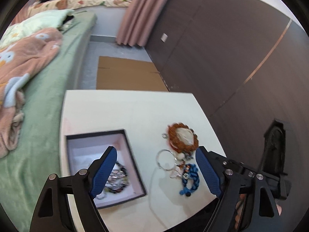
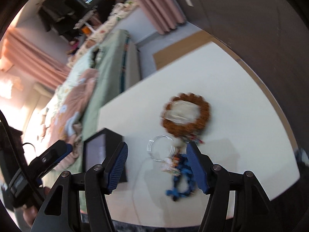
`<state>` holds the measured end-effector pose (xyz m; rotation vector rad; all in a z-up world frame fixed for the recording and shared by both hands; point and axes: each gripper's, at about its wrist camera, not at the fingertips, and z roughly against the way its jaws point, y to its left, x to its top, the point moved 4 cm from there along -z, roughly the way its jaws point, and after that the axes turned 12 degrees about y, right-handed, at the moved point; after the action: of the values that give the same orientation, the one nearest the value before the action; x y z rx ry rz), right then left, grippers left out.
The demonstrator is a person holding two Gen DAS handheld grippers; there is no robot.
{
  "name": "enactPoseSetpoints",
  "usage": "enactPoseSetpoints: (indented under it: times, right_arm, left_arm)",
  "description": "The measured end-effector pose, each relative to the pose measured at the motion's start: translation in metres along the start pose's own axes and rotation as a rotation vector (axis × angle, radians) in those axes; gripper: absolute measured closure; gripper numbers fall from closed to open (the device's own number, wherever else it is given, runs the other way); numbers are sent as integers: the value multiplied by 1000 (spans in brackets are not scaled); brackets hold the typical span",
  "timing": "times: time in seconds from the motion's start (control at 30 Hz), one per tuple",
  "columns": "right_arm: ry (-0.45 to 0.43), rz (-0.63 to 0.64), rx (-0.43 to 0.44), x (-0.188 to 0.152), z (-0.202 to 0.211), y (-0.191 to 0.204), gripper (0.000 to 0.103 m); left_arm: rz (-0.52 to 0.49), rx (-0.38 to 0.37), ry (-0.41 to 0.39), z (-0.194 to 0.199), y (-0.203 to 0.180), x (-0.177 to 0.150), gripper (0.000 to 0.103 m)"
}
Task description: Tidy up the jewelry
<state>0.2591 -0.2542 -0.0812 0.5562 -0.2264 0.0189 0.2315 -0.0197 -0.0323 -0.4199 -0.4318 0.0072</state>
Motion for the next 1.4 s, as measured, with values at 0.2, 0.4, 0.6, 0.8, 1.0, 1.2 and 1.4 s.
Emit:
enactPoseSetpoints:
  times: [0.2, 0.4, 0.6, 0.8, 1.0, 1.2, 1.4]
  right_arm:
    - [67, -68, -48, -5, 1, -32, 39]
    - [75, -110, -48, -6, 13, -59, 40]
    - [69, -146, -45, -4, 20, -78, 40]
    - [70, -168, -41, -4, 24, -93, 40]
    - [81, -177, -57, -4, 23, -99, 40]
    - [103, -170, -65, -4, 14, -95, 40]
    - [130, -142, -67, -4, -2, -82, 40]
  left_arm:
    - [-83, 0, 67, -28, -31, -12, 24]
    - [-132, -4, 160, -63, -55, -27, 35]
    - [-182, 7, 220, -92, -79, -43, 35]
    - [-225, 77, 251, -115, -91, -53, 35]
    - [-217, 124, 291, -134, -85, -61, 42]
    - [-202, 117, 277, -128, -80, -61, 87]
    - [-224, 70, 190, -95, -85, -50, 87]
